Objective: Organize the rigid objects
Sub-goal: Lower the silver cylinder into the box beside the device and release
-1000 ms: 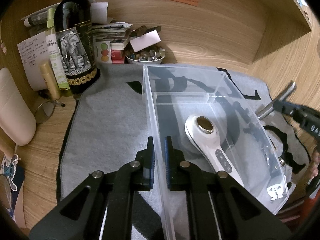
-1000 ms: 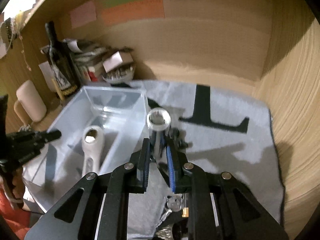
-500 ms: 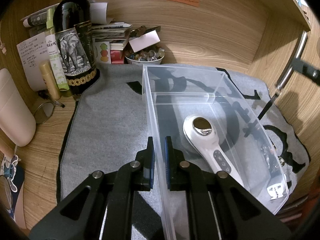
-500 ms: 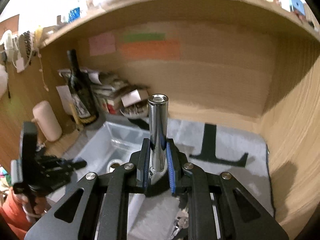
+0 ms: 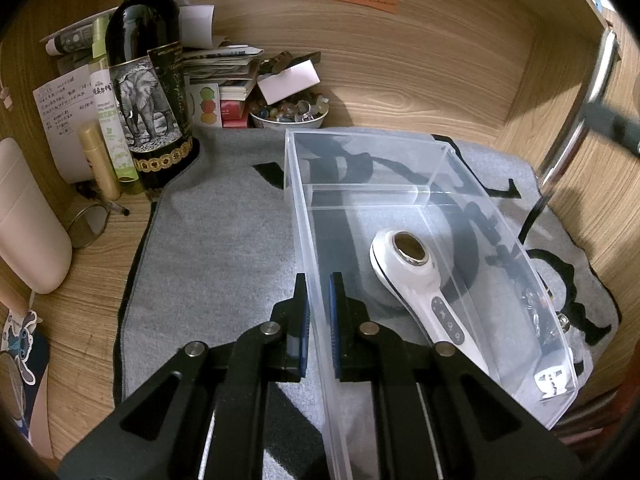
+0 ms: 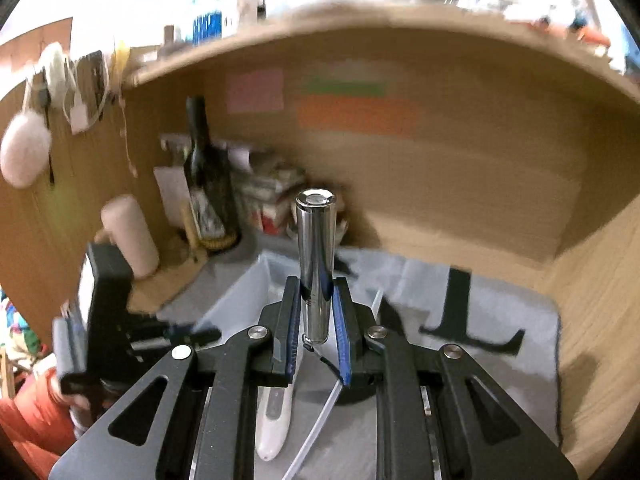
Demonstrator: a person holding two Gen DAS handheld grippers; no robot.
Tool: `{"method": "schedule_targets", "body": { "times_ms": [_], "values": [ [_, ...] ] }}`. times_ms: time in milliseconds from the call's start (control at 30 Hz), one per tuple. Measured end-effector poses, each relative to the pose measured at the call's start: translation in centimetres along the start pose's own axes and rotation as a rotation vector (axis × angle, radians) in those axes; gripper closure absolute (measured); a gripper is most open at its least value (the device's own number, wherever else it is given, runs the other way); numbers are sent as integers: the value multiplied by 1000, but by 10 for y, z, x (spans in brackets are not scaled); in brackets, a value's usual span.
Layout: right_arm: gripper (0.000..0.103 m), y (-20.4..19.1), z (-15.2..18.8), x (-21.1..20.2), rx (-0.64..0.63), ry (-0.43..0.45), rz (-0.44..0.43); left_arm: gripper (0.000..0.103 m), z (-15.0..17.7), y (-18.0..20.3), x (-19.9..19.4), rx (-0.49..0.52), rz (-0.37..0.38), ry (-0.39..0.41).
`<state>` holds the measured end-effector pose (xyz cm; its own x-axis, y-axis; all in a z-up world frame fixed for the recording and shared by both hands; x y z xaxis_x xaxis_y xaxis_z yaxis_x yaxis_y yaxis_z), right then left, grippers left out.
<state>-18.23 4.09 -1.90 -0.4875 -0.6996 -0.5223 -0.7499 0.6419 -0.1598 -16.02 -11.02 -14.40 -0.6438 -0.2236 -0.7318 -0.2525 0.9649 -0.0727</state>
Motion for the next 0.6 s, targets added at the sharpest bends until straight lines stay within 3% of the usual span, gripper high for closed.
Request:
{"method": "schedule_targets", "body": {
  "times_ms": [333, 600],
  "values": [
    [88, 17, 54, 52, 39, -228, -7, 94, 0, 0, 0, 0, -1, 0],
    [88, 22, 61, 71, 37, -293, -15, 94, 0, 0, 0, 1, 0, 0]
  ]
}}
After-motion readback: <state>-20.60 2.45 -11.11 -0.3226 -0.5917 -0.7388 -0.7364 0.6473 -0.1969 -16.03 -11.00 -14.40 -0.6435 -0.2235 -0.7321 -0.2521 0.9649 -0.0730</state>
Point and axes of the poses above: each gripper's, at about its wrist camera, not at the fingertips, and x roughly the way its jaws point, y to its right, z to its underside, the point moved 5 cm from there along x, roughly the way its jaws point, and after that the axes turned 15 degrees about -z, right-handed, at the moved point
